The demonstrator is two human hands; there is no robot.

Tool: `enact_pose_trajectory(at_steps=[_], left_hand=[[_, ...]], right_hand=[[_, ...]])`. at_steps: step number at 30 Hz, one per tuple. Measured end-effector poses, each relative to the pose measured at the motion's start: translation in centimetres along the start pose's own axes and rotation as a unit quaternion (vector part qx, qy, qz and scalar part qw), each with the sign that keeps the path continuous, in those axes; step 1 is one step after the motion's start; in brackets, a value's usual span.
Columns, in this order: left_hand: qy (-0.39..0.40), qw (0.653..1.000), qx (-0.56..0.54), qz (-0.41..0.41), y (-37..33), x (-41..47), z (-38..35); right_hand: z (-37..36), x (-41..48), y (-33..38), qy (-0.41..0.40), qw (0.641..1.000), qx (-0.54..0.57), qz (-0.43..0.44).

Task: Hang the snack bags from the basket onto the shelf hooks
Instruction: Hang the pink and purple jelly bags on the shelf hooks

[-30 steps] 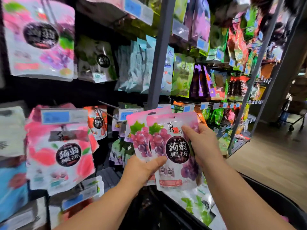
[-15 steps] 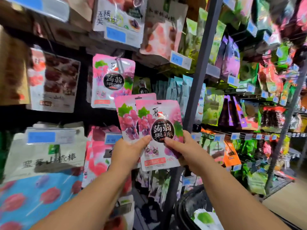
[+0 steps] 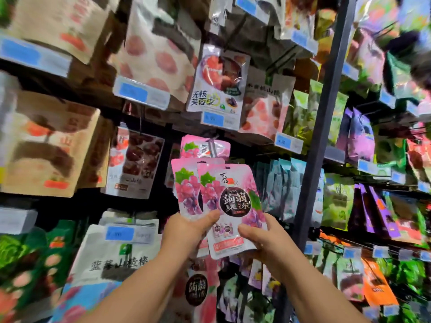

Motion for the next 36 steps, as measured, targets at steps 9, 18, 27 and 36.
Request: enact_pose_trajectory(at_steps=[9, 18, 27, 36], left_hand=[[-0.082, 0.993, 0.085, 0.024, -1.7, 2.3, 6.6], [-0.109, 0.992, 0.067, 0.014, -1.7, 3.9, 10.8], [-0.088, 0.995, 0.042, 0.013, -1.1, 4.6, 10.6], [-0.089, 0.995, 0.041, 0.028, 0.0, 4.5, 11.2]], right_hand=[[-2.9, 4.4, 1.6, -0.069, 0.994, 0.067, 0.044], [-3.7, 6.9, 2.5, -0.115, 0.983, 0.116, 0.081], [-3.3, 8.1, 2.2, -0.137, 0.98, 0.102, 0.098], [-3.2, 10.5, 1.8, -0.126, 0.986, 0.068, 0.083]])
Point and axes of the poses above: each hand's wrist, its own x-axis towards the middle knuckle, its own z-axis out of the back of the hand, y = z × x, the point moved 7 cm from there along x, towards the middle knuckle, and after that the axes turned 2 degrees about y, right-handed, at the moved point
